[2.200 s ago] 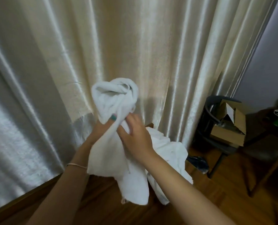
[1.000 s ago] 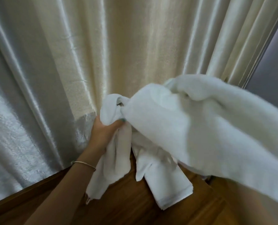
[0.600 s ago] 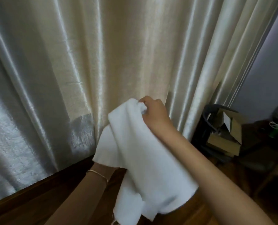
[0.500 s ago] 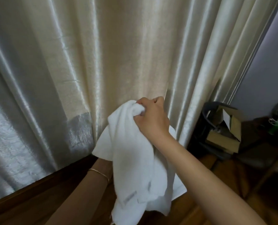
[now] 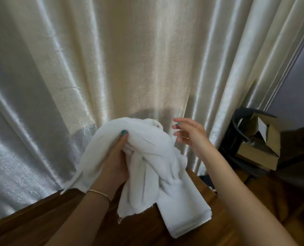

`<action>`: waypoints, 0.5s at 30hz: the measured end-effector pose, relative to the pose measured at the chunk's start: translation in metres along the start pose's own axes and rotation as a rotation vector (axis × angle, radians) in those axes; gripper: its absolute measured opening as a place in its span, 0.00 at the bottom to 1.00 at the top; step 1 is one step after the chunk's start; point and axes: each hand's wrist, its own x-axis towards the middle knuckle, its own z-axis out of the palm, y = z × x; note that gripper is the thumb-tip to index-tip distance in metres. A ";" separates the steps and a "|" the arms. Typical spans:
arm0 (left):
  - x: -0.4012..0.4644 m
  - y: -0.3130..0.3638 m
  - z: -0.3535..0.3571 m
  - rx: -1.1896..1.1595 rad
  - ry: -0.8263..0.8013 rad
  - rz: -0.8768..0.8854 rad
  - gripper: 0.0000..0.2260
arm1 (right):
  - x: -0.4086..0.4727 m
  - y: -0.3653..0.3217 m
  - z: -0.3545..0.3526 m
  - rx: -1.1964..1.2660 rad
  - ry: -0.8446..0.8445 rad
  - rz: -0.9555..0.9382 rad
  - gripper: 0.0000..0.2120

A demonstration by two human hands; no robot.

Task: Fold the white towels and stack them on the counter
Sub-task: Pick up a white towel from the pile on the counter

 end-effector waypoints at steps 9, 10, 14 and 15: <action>0.019 -0.002 -0.030 0.033 0.128 0.058 0.19 | 0.073 0.119 -0.022 -0.468 0.255 0.444 0.12; 0.021 -0.004 -0.035 0.063 0.133 0.060 0.18 | 0.083 0.140 -0.027 -0.500 0.236 0.475 0.27; 0.027 0.007 -0.076 0.205 0.301 0.063 0.16 | 0.112 0.191 -0.025 -0.584 0.237 0.641 0.68; 0.031 0.008 -0.092 0.239 0.325 0.046 0.24 | 0.101 0.176 -0.014 -0.662 0.203 0.657 0.66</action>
